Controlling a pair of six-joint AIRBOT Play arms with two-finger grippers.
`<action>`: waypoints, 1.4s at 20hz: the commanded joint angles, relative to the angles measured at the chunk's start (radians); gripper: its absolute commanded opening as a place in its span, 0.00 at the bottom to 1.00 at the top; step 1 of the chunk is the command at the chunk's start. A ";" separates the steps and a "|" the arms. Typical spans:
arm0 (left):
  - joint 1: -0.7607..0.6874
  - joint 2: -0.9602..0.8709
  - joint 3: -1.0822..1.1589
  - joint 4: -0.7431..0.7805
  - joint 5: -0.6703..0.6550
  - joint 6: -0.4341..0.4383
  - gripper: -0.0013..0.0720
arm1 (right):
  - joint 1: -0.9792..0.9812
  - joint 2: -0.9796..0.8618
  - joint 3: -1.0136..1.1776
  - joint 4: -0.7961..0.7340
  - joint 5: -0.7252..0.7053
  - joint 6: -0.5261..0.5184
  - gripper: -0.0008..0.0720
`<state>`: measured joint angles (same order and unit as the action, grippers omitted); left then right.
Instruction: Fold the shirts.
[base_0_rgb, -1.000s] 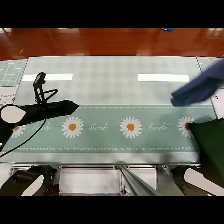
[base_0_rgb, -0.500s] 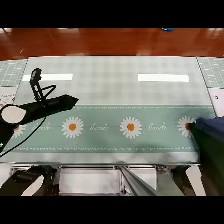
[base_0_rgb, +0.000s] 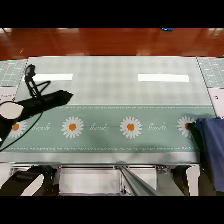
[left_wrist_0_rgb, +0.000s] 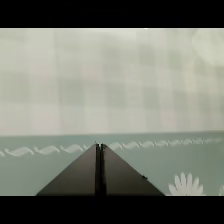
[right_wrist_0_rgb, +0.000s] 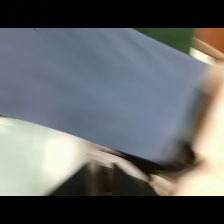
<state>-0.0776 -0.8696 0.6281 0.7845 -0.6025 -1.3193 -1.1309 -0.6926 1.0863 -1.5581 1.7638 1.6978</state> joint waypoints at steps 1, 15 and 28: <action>0.098 -0.040 0.098 -0.011 -0.027 -0.031 0.04 | 0.019 -0.008 0.017 0.630 -0.307 0.031 0.04; -0.139 -0.375 0.511 0.570 -0.558 -0.377 0.04 | 1.406 -0.684 0.128 -0.101 -0.413 0.181 0.04; -0.140 -0.375 0.500 0.570 -0.554 -0.377 0.04 | 1.406 -0.687 0.128 -0.102 -0.405 0.179 0.04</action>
<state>-0.2165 -1.2446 1.1286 1.3502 -1.1534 -1.6939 0.2733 -1.3785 1.2133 -1.6543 1.3521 1.8751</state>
